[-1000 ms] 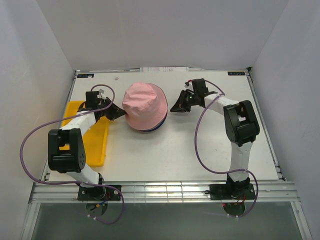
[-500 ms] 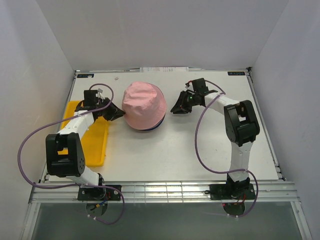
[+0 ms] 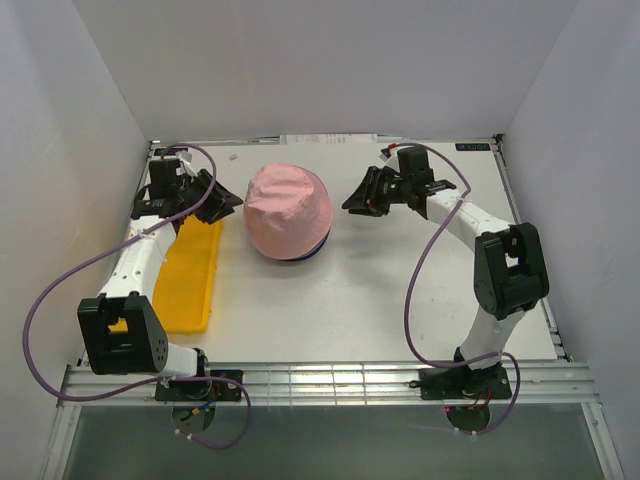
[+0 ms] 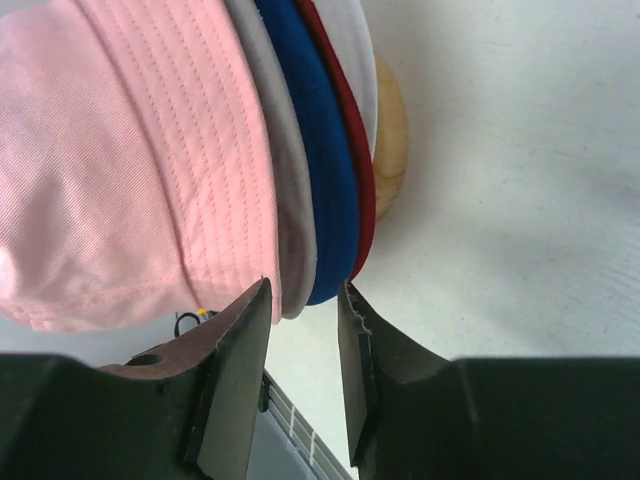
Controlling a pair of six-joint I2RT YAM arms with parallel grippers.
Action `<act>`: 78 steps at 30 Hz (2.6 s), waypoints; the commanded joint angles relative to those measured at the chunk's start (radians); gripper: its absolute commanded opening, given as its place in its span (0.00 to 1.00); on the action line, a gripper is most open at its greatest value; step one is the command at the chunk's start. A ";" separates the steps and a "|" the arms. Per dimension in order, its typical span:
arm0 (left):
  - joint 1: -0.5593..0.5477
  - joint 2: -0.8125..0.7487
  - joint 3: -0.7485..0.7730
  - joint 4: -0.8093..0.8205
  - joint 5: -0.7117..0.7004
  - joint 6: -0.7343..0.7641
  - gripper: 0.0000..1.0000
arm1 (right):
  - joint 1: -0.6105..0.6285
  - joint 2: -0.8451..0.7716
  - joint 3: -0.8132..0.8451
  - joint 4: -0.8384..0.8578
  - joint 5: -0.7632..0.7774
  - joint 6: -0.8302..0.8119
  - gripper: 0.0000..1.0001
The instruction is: Stack the hats
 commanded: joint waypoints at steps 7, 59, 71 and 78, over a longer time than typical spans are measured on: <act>0.020 0.085 0.123 0.101 0.045 -0.058 0.52 | 0.034 -0.093 -0.115 0.199 -0.026 0.114 0.54; -0.022 0.201 -0.099 0.359 0.098 -0.140 0.03 | 0.093 0.173 0.043 0.101 0.060 0.095 0.08; -0.022 0.165 -0.036 0.275 0.084 -0.101 0.19 | 0.093 0.137 0.106 0.026 0.064 0.028 0.29; -0.022 0.119 0.080 0.171 0.058 -0.051 0.46 | 0.091 0.081 0.150 -0.035 0.072 0.002 0.46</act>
